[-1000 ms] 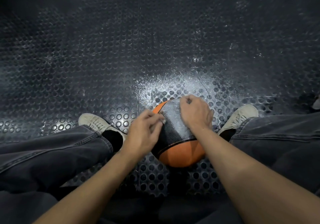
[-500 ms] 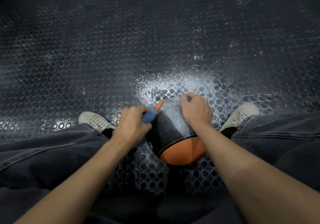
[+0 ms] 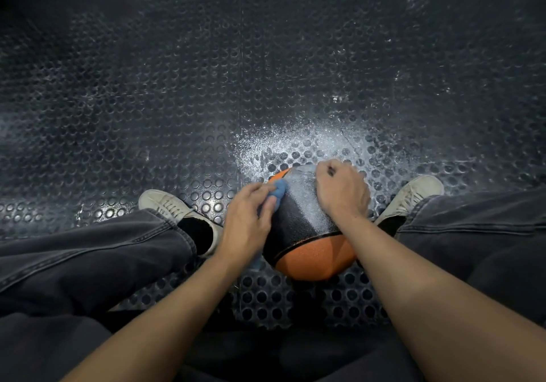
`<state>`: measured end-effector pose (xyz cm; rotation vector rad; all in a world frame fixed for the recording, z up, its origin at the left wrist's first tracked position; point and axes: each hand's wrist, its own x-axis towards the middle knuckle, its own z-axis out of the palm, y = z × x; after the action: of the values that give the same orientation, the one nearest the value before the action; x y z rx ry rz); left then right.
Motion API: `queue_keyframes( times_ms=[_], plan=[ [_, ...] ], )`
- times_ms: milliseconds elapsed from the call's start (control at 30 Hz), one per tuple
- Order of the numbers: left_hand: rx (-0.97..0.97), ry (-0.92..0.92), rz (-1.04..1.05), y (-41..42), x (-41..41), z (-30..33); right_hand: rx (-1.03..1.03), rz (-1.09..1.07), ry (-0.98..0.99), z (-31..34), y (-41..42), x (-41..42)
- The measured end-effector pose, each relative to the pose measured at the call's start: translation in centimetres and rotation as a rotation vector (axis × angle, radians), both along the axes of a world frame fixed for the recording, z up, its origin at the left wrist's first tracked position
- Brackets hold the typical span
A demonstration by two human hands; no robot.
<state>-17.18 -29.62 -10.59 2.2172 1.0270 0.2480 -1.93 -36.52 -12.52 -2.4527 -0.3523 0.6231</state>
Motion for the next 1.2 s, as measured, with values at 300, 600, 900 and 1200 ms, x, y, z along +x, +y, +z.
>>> queue_keyframes(
  times_ms=[300,600,900,1200],
  plan=[
    [0.066,0.019,-0.015,-4.4,-0.9,1.7,-0.068,-0.034,0.017,0.7,0.2,0.0],
    [0.073,0.071,0.253,-0.4,2.6,1.2,-0.113,-0.205,0.038,0.9,1.0,-1.7],
    [-0.004,0.101,0.265,1.5,3.9,1.4,-0.07,-0.111,-0.031,0.9,0.3,-2.5],
    [-0.074,-0.01,0.107,-0.4,1.0,-0.9,0.007,-0.108,-0.025,1.2,0.1,-3.2]
  ],
)
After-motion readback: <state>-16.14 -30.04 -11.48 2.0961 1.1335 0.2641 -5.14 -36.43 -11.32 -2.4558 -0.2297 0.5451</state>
